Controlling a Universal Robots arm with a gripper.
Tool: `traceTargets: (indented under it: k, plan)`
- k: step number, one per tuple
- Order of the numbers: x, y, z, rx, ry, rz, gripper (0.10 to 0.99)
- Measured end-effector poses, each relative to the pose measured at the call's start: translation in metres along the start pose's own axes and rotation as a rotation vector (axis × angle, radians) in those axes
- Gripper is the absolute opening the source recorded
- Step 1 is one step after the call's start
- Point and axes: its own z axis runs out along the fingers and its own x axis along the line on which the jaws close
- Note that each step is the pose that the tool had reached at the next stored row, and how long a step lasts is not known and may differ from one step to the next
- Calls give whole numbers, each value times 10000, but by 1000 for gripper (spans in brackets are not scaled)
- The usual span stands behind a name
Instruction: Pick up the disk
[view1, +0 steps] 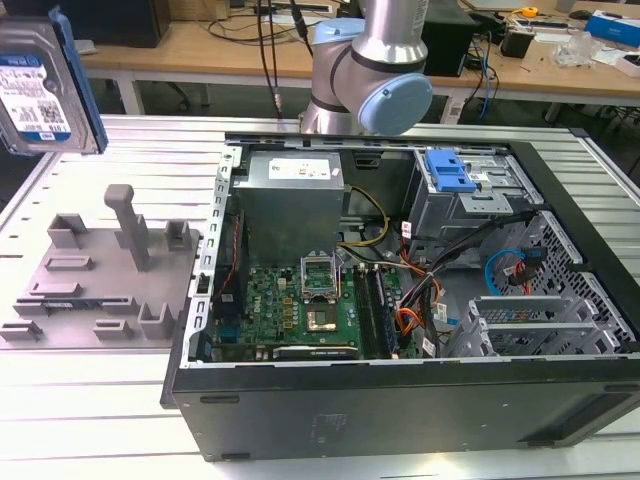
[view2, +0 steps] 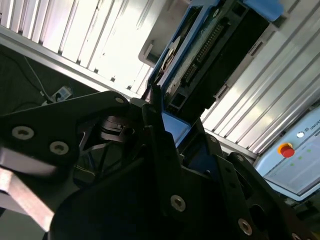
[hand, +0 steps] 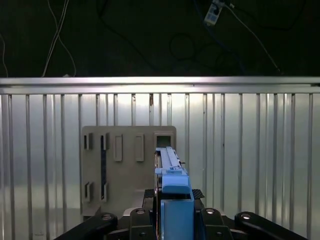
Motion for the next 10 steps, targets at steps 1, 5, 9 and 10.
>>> traceTargets:
  k: [1, 5, 9, 10]
  plan:
    - [1, 0, -56, 1, 0, 1, 365]
    - [4, -2, -229, -1, 0, 0, 365]
    - [5, -2, -247, -1, 0, 0, 365]
    - [5, -2, -248, 0, 0, 0, 365]
